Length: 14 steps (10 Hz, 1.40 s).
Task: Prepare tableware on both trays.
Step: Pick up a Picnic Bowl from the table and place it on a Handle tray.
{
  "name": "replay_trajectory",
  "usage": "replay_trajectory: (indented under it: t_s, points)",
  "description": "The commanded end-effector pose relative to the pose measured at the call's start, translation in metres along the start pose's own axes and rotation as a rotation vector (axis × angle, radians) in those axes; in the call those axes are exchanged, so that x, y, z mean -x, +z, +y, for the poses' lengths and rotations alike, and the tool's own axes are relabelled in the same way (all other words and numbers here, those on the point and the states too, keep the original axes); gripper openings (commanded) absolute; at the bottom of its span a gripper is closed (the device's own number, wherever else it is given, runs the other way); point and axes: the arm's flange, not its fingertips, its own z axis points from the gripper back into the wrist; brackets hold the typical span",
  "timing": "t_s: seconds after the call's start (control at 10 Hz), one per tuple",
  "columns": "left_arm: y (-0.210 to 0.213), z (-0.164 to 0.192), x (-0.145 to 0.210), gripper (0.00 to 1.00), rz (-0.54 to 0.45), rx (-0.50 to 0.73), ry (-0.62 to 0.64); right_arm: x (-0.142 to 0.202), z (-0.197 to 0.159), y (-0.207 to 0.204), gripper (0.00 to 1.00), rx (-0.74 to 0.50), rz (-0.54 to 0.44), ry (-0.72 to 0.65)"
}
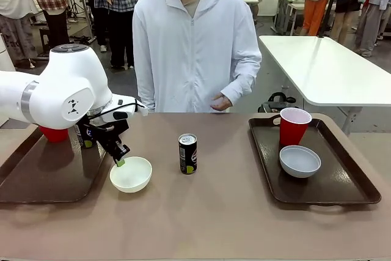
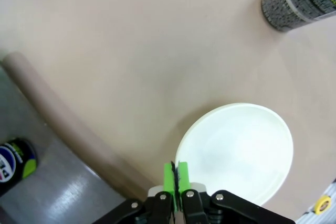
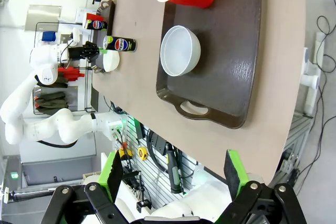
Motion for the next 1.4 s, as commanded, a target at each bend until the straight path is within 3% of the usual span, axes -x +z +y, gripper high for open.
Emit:
replay_trajectory:
  t_s: [0.0,0.3,0.5,1.0,1.3]
  points:
    - [0.018,-0.001,0.014,0.00,0.036,-0.029,-0.019,-0.001,0.002,0.000,1.00,0.001,-0.007,-0.022]
    - [0.091,-0.004,0.055,0.00,0.024,-0.068,-0.011,-0.001,0.002,0.000,1.00,0.001,-0.007,-0.022]
    - [0.112,0.031,0.082,0.00,0.000,-0.084,0.087,-0.001,0.002,0.000,1.00,0.001,-0.007,-0.022]
    - [0.111,0.151,0.151,0.00,-0.034,-0.069,0.362,-0.001,0.002,0.000,1.00,0.001,-0.007,-0.022]
    - [0.101,0.177,0.162,0.00,-0.057,-0.065,0.436,-0.001,0.002,0.000,1.00,0.001,-0.007,-0.022]
